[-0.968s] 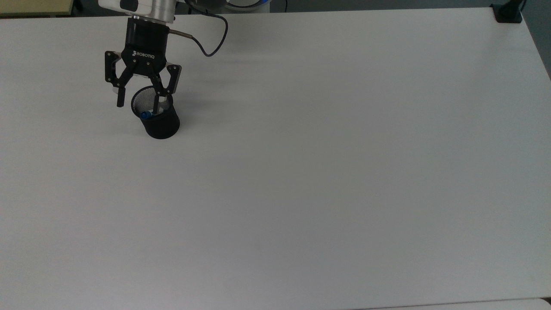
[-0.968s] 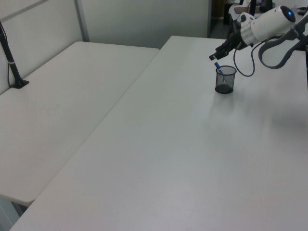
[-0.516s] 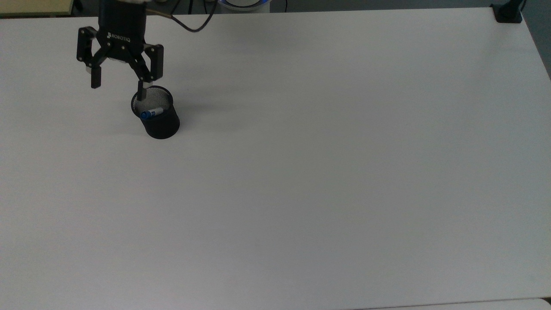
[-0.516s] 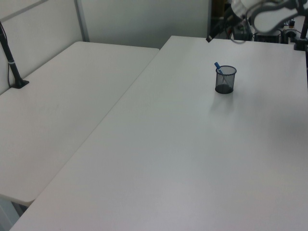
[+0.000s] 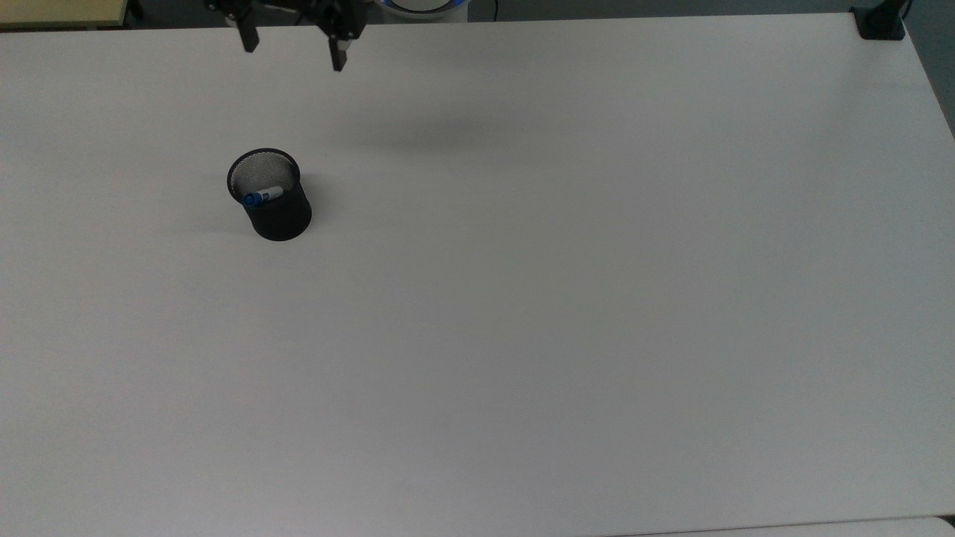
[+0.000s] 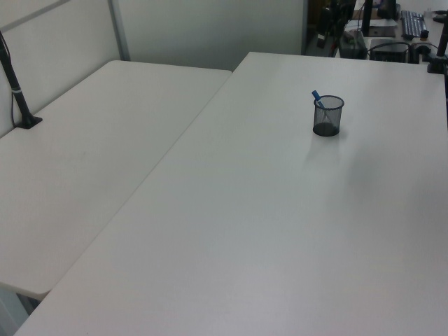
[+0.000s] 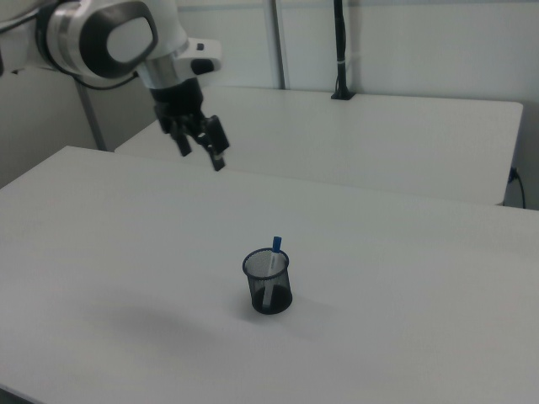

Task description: Insert the marker

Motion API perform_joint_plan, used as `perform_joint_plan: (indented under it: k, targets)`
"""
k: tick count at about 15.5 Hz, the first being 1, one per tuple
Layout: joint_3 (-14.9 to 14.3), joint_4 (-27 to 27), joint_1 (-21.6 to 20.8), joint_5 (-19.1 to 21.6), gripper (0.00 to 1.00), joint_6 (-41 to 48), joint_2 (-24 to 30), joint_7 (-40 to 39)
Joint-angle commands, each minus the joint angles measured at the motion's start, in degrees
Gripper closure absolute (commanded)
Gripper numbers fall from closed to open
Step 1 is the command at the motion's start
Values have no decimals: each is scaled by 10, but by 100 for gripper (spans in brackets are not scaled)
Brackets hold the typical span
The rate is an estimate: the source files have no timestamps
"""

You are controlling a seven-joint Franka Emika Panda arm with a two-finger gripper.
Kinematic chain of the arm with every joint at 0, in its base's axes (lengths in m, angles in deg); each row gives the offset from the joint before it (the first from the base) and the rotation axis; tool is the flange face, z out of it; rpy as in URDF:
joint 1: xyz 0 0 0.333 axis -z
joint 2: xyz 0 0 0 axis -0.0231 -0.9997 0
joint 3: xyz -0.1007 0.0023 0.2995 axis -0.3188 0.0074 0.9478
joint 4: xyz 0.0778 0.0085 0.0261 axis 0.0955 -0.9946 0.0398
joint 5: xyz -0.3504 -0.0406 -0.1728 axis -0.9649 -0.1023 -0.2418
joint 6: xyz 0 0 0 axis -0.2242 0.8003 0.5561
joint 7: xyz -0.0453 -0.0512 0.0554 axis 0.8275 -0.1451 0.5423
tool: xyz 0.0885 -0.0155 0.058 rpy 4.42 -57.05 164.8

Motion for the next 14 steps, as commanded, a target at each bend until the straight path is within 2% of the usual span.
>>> perform_joint_plan:
  k: [1,5,10,14]
  targets:
    - [-16,32,-44,13,0,105,0,9]
    - [-44,26,-83,29,0,119,-1,8]
    - [-49,26,-88,14,0,62,-11,-7]
    - [-49,28,-86,-3,0,51,-17,-48]
